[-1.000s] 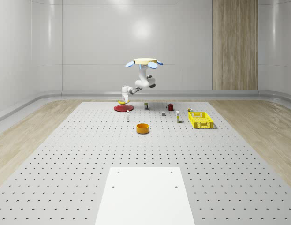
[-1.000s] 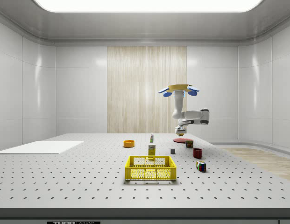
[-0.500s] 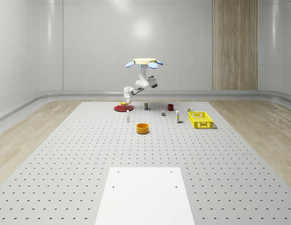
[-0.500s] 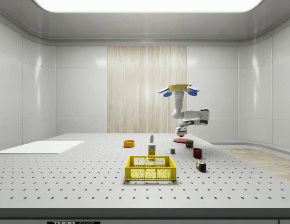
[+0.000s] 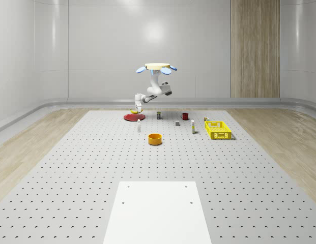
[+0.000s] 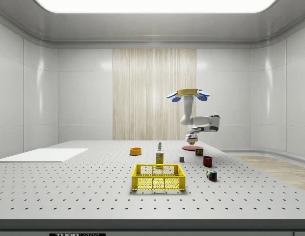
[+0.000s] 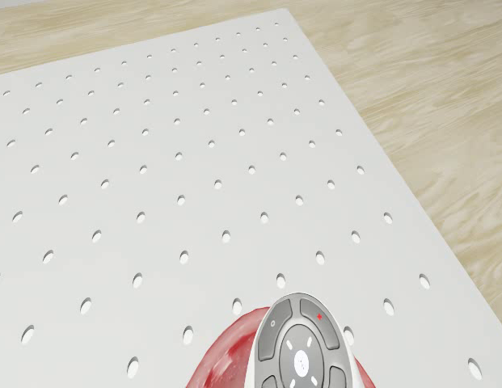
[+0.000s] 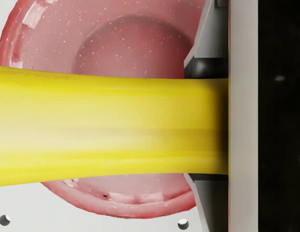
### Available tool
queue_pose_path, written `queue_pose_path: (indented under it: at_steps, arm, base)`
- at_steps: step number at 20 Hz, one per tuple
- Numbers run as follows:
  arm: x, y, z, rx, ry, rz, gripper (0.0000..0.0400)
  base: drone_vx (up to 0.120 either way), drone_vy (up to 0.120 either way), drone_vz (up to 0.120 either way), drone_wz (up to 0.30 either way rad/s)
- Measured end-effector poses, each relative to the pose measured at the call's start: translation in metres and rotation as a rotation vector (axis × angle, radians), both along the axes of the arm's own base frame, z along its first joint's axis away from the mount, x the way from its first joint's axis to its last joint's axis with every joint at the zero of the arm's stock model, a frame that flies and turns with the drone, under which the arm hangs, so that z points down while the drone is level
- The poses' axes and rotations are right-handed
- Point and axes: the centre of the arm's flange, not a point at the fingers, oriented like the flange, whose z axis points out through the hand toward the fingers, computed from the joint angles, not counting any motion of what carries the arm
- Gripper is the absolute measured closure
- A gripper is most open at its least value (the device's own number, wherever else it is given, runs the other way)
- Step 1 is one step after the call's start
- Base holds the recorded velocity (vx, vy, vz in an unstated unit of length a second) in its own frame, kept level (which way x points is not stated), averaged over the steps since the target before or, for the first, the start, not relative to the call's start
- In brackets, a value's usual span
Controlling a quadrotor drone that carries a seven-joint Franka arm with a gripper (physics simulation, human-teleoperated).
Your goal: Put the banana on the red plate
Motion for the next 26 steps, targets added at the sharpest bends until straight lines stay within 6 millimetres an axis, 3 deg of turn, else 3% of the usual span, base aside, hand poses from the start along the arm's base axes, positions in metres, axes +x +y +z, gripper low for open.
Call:
queue_pose_path:
  at_steps: [6, 14, 24, 26]
  arm:
    - [0.006, 0.014, 0.0, 0.0, 0.0, 0.0, 0.0211]
    - [0.029, 0.012, 0.001, 0.001, 0.0, 0.0, 0.021]
    - [0.038, 0.011, 0.025, 0.001, 0.0, -0.002, 0.0211]
    - [0.038, 0.011, 0.029, -0.001, 0.002, 0.004, 0.014]
  base:
    - [0.0, 0.0, 0.0, 0.0]
    - [0.0, 0.0, 0.0, 0.0]
    - [0.0, 0.0, 0.0, 0.0]
    - [0.0, 0.0, 0.0, 0.0]
